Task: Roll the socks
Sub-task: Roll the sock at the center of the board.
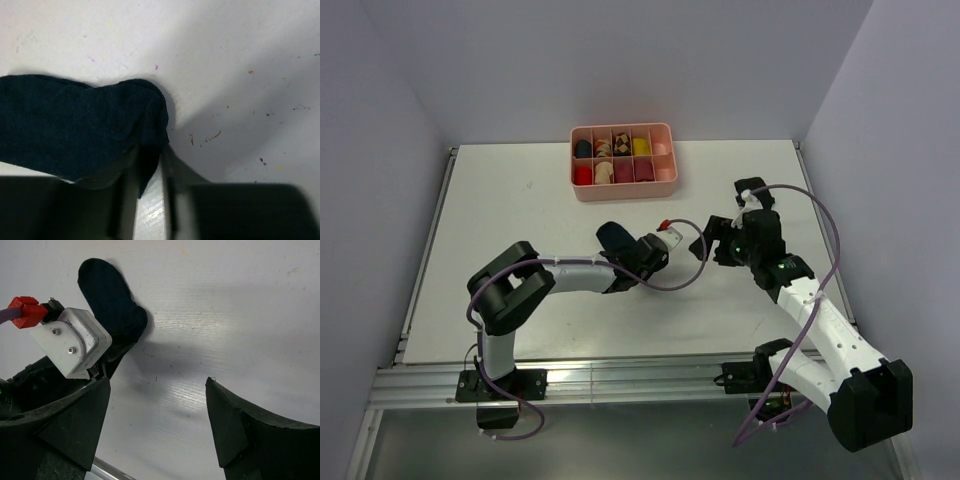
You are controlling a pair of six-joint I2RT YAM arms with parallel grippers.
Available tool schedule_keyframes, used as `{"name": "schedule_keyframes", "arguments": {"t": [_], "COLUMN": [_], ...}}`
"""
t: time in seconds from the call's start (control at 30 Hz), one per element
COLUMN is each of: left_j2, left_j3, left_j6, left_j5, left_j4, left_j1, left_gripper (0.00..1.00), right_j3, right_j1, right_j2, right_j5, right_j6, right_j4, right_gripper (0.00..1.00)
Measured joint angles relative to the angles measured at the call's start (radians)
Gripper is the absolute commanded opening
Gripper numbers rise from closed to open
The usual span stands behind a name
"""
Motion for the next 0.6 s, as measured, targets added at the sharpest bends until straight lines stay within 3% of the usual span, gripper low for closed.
{"name": "schedule_keyframes", "arguments": {"t": [0.03,0.07,0.3,0.6], "left_j2": [0.000,0.000,-0.005,0.013], "left_j3": [0.001,0.002,0.061,0.219], "left_j6": [-0.002,-0.005,-0.093,-0.240], "left_j5": [0.003,0.010,0.213,0.602], "left_j4": [-0.008,-0.019,-0.124,-0.309], "left_j1": [0.000,0.001,0.056,0.278], "left_gripper": [0.15,0.01,0.01,0.01], "right_j3": [-0.007,-0.014,-0.039,-0.073], "right_j1": [0.000,0.000,0.000,0.048], "right_j2": [0.000,0.000,-0.001,0.046], "right_j5": [-0.003,-0.006,-0.031,-0.065], "right_j6": [0.005,0.008,0.015,0.028], "right_j4": [0.004,0.008,0.041,0.151], "right_gripper": [0.83,0.83,0.81,0.77]}}
